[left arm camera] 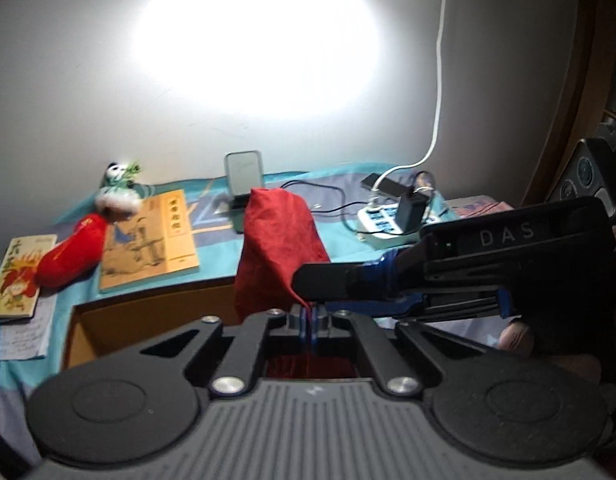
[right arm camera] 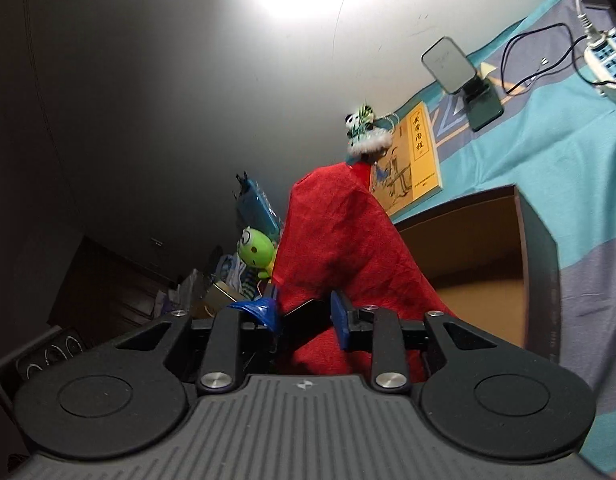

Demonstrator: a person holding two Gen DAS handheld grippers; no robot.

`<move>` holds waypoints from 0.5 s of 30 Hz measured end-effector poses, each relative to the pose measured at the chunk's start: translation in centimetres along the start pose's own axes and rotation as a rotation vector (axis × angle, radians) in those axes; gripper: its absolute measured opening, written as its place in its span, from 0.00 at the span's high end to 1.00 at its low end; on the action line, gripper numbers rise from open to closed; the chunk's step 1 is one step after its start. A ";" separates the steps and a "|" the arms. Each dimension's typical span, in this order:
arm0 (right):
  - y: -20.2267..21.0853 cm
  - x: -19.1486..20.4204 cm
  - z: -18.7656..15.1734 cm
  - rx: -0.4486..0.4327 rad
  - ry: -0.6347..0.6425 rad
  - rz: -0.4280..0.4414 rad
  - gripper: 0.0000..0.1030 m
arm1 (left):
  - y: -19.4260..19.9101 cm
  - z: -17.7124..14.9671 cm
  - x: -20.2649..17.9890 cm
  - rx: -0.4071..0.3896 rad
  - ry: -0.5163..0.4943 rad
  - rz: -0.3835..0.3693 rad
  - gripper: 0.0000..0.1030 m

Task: Organize soft objects
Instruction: 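Lift the red cloth bag and carry it over the brown box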

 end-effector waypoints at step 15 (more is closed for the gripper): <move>-9.8 -1.5 -6.1 0.171 0.016 -0.291 0.88 | -4.6 -8.2 8.8 0.280 0.055 0.036 0.63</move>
Point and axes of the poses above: each gripper's, at about its wrist camera, not at the fingertips, and y roughly against the way its jaws point, x to its left, z to its top, the point moved 2 cm from there along -y, roughly the way its jaws point, and after that the axes turned 8 degrees about -z, right-handed, at the moved point
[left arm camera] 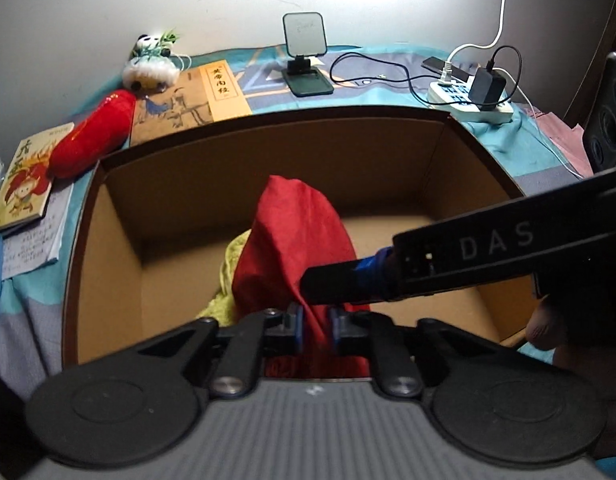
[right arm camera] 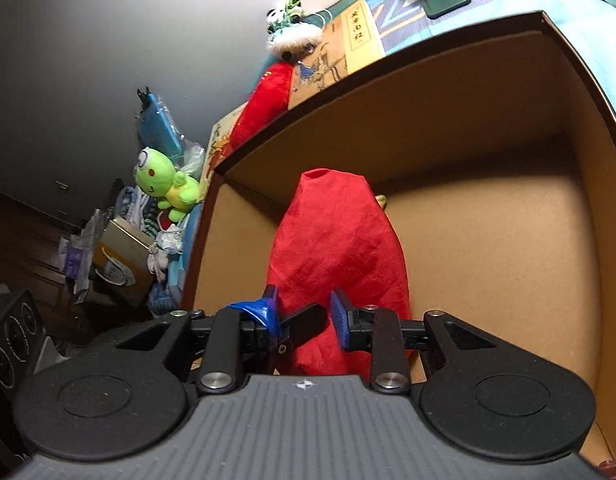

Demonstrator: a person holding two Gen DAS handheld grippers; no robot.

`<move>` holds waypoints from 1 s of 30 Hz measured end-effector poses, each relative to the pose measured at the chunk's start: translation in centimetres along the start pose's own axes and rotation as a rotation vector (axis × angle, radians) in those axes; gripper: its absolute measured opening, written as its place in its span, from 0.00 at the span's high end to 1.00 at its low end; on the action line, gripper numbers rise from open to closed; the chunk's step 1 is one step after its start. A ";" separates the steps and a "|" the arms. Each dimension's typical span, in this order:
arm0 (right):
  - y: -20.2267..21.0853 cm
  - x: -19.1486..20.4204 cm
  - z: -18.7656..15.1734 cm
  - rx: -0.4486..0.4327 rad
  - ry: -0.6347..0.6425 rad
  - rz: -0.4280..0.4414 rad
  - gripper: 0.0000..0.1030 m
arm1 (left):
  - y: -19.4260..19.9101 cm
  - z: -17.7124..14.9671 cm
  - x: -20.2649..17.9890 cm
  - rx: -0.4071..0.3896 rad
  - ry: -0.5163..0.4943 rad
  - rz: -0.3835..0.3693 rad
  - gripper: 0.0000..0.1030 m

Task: Organize soft objects
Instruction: 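Lower the red cloth bag into the box and open the right gripper, then grasp the white bubble-wrap bag with the right gripper and lift it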

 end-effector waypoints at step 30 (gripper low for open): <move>17.1 -10.6 -7.6 -0.211 0.003 -0.113 0.87 | 3.3 -6.7 -13.8 0.079 -0.088 -0.414 0.31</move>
Point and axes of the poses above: each gripper's, at about its wrist camera, not at the fingertips, and y roughly against the way its jaws point, x to its left, z to its top, the point moved 2 cm from there along -y, roughly the way its jaws point, and after that the axes turned 8 degrees about -z, right-handed, at the moved point
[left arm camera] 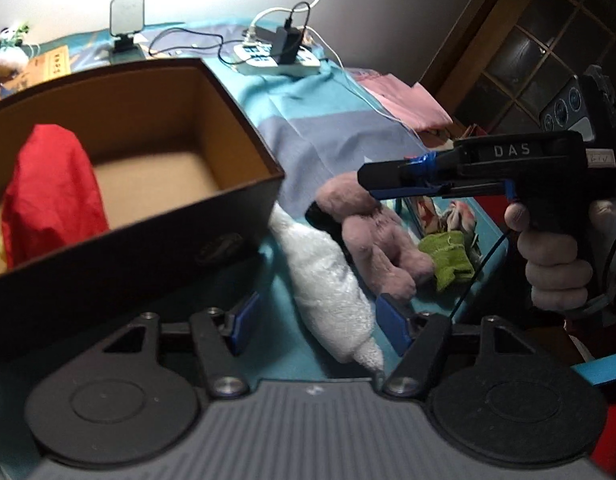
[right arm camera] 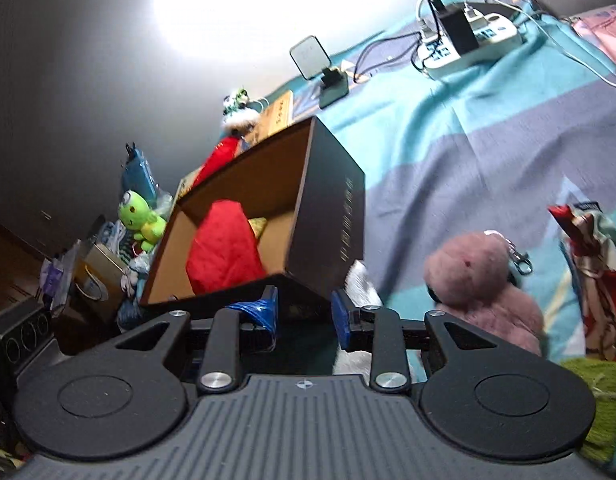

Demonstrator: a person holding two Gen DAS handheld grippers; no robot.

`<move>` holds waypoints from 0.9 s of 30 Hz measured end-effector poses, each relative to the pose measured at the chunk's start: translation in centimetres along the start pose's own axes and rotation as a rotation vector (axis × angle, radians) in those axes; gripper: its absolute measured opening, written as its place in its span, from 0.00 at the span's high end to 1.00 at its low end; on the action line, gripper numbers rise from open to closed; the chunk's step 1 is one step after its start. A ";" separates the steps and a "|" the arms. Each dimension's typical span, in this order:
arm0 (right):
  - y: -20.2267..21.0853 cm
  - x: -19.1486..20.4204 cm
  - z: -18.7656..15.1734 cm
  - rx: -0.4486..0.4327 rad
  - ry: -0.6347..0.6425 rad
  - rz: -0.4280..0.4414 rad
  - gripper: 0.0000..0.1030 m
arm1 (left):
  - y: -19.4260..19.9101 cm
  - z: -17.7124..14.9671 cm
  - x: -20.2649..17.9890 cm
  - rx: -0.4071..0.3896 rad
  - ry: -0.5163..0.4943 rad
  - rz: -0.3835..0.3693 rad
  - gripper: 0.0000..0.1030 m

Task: Organize soft objects
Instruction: 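Grasp the white bubble-wrap bag with the right gripper and lift it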

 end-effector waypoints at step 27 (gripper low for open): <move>-4.4 -4.7 -2.1 0.360 -0.062 0.154 0.87 | -7.1 -0.8 -2.9 -0.008 0.173 0.191 0.63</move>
Point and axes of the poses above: each gripper's, at about its wrist camera, not at the fingertips, and y roughly against the way its jaws point, x to its left, z to its top, the point moved 2 cm from there along -y, roughly the way its jaws point, and after that the axes turned 8 degrees about -z, right-handed, at the moved point
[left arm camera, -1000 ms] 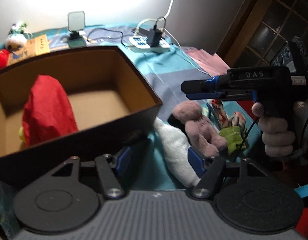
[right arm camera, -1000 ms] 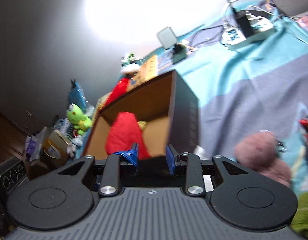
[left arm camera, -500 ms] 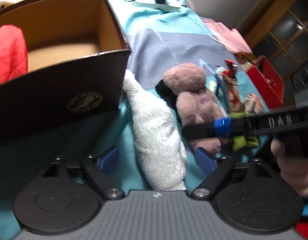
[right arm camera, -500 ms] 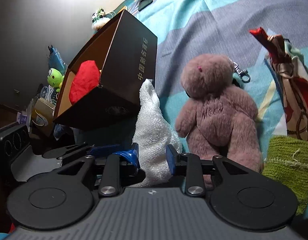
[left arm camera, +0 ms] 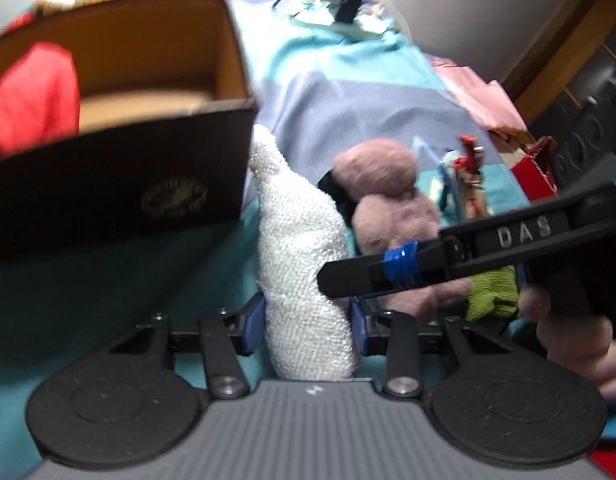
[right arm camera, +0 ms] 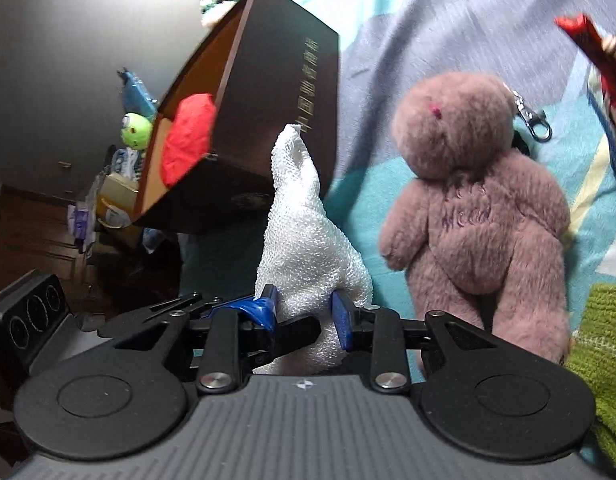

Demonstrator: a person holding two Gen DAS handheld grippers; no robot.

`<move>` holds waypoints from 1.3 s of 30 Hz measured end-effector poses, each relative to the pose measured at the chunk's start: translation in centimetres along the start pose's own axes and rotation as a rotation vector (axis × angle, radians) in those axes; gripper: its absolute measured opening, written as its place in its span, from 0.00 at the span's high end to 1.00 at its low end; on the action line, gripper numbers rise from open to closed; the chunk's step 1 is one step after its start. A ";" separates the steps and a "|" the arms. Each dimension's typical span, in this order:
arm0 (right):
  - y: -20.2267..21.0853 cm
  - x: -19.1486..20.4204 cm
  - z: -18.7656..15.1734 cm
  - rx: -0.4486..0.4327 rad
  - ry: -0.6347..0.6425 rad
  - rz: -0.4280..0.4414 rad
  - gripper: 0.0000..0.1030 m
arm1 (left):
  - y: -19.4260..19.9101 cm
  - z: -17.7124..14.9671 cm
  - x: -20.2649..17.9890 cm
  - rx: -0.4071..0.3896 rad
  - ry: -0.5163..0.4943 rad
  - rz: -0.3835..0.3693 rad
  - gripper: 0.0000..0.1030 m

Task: Organize soft objects
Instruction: 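Grasp the white bubble-wrap bag with the right gripper and lift it, then carry the bubble-wrap bag into the box and open the right gripper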

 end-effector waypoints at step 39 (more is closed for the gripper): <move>-0.5 22.3 10.5 -0.395 0.314 0.167 0.86 | 19.4 12.5 9.5 -0.388 -0.217 0.219 0.64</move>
Point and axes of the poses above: each gripper's, at about its wrist camera, not at the fingertips, and y roughly against the way its jaws point, x to its left, z to its top, the point moved 2 cm from there along -y, roughly the way its jaws point, and after that the axes turned 8 degrees about -z, right-handed, at the moved point
